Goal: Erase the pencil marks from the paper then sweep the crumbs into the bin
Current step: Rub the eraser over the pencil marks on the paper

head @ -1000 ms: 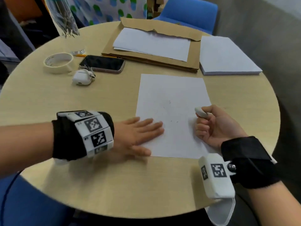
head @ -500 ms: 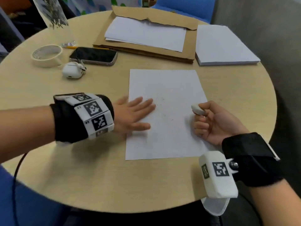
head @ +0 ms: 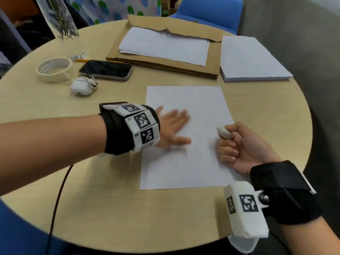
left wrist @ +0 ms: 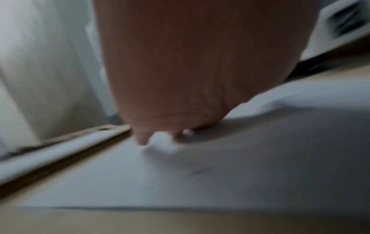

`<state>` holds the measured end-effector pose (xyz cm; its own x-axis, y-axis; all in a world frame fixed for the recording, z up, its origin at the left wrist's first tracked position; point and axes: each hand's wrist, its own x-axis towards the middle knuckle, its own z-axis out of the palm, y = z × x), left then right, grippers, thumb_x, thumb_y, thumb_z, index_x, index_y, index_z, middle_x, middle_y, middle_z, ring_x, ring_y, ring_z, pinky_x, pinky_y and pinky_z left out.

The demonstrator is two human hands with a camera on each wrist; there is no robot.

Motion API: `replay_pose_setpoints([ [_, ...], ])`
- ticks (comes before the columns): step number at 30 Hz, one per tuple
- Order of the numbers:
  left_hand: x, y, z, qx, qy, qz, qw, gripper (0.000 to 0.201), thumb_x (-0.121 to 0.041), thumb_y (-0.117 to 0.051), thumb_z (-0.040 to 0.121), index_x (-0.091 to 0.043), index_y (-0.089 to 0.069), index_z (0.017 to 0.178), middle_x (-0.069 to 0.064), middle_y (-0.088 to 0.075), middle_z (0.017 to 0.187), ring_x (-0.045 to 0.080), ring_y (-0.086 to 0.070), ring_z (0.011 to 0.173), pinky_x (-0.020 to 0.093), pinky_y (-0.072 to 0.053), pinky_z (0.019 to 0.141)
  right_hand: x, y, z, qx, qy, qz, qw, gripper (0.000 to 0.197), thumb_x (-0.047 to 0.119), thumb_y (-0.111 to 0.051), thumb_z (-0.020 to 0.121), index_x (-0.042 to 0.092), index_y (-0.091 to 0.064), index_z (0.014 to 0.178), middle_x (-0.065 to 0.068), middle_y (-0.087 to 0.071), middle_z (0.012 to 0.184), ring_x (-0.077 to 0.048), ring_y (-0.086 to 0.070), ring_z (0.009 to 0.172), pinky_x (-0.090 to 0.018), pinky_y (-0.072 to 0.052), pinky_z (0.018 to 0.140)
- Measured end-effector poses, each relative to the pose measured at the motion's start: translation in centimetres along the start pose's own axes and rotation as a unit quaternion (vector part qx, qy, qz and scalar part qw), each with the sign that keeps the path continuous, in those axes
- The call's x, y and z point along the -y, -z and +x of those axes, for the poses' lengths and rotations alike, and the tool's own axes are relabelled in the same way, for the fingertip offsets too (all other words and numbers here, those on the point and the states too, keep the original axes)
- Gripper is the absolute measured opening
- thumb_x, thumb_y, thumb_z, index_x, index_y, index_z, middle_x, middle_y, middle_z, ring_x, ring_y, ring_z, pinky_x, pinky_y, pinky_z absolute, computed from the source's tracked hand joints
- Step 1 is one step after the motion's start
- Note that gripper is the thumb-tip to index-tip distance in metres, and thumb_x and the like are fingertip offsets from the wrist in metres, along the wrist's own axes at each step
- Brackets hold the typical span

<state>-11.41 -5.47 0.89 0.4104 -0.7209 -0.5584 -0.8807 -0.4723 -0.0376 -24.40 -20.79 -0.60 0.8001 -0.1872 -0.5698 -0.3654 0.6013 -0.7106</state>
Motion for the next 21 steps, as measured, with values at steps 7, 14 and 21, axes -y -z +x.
replay_pose_setpoints([
  [7,-4.2,-0.4,-1.9,0.03,-0.137,-0.039,0.989,0.074,-0.058,-0.018,0.093,-0.024,0.022,0.145,-0.007,0.028,0.153,0.01,0.021,0.142,0.038,0.015,0.114,-0.1,0.0,0.1,-0.005,0.001,0.016,1.0,0.034,0.024,-0.061,0.051,0.019,-0.029,0.057,0.006,-0.021,0.045,-0.008,-0.02,0.031,-0.019,-0.019,0.03],
  [14,3.3,0.3,0.1,0.005,0.123,-0.1,0.987,0.079,-0.059,-0.019,0.093,-0.013,0.016,0.148,0.002,0.022,0.155,0.019,0.013,0.145,0.039,0.006,0.116,-0.2,0.0,0.0,-0.003,0.002,0.014,1.0,0.04,0.024,-0.062,0.048,0.021,-0.024,0.059,0.006,-0.019,0.046,-0.008,-0.019,0.031,-0.018,-0.017,0.031],
  [21,-0.3,0.1,-0.3,-0.048,0.026,-0.051,0.997,0.084,-0.067,-0.014,0.088,-0.017,0.02,0.146,-0.001,0.028,0.153,0.017,0.02,0.143,0.043,0.011,0.115,-0.1,0.1,0.1,-0.002,0.006,0.027,1.0,0.046,0.023,-0.067,0.044,0.021,-0.024,0.06,0.006,-0.019,0.047,-0.008,-0.02,0.031,-0.019,-0.019,0.03],
])
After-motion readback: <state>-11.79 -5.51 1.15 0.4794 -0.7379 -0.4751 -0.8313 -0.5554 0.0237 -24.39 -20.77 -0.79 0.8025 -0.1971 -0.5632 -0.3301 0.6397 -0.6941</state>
